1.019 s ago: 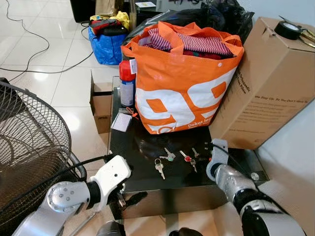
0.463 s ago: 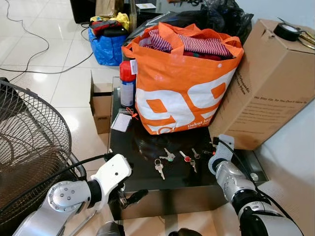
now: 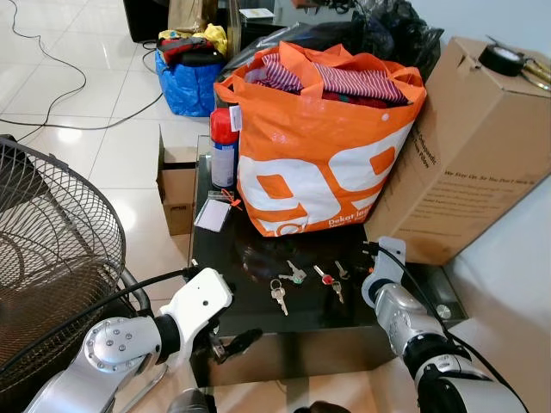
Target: Hang keys on a hook
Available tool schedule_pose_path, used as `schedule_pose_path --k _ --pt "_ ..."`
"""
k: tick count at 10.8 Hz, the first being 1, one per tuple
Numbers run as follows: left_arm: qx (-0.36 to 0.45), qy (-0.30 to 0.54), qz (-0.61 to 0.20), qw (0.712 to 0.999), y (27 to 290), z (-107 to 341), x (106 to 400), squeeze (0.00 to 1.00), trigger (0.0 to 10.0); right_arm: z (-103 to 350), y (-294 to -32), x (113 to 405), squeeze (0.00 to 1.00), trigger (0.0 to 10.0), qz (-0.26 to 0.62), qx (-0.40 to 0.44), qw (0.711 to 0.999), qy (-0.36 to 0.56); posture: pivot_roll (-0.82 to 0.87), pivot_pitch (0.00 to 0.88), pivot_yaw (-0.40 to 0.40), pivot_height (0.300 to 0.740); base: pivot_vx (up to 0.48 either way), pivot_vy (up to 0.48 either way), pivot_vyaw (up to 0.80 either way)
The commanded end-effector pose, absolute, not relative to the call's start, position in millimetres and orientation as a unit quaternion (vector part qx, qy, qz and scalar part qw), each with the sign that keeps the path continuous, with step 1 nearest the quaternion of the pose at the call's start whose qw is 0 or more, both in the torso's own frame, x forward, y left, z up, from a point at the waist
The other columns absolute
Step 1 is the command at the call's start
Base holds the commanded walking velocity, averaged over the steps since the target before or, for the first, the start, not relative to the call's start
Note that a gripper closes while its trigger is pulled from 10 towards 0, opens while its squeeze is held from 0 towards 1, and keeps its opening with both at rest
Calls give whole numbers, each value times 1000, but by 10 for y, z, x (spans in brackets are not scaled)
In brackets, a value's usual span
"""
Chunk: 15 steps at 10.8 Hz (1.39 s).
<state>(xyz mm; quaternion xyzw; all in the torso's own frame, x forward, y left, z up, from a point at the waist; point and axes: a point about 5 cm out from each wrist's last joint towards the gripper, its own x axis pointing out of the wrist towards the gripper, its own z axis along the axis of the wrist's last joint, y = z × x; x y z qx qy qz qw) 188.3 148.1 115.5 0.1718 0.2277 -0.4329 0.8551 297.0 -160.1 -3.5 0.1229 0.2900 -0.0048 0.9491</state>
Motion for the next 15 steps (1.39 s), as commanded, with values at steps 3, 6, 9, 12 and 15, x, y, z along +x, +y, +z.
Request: schedule_pose_path --k 3,6,9,12,15 --pt "180 232 -439 849 1512 1197 1828 0 10000 -118 -1672 2906 1000 10000 -3 80 943 324 24 74 -129 740 0 0 0" --pt "188 232 -432 851 1572 1254 1847 0 10000 -178 -1618 2861 0 10000 -20 104 934 341 44 114 -130 740 0 0 0" --pt "174 237 -423 857 1619 1328 1791 0 10000 -54 -1534 2977 0 10000 -16 188 940 285 55 146 -134 740 0 0 0" --pt "176 245 -416 858 1667 1355 1744 0 10000 -38 -1483 2997 0 10000 -4 147 947 286 72 162 -143 740 0 0 0" --pt "180 255 -412 856 1732 1383 1702 0 10000 -58 -1482 2985 0 8000 -25 126 948 292 80 179 -142 740 0 0 0"
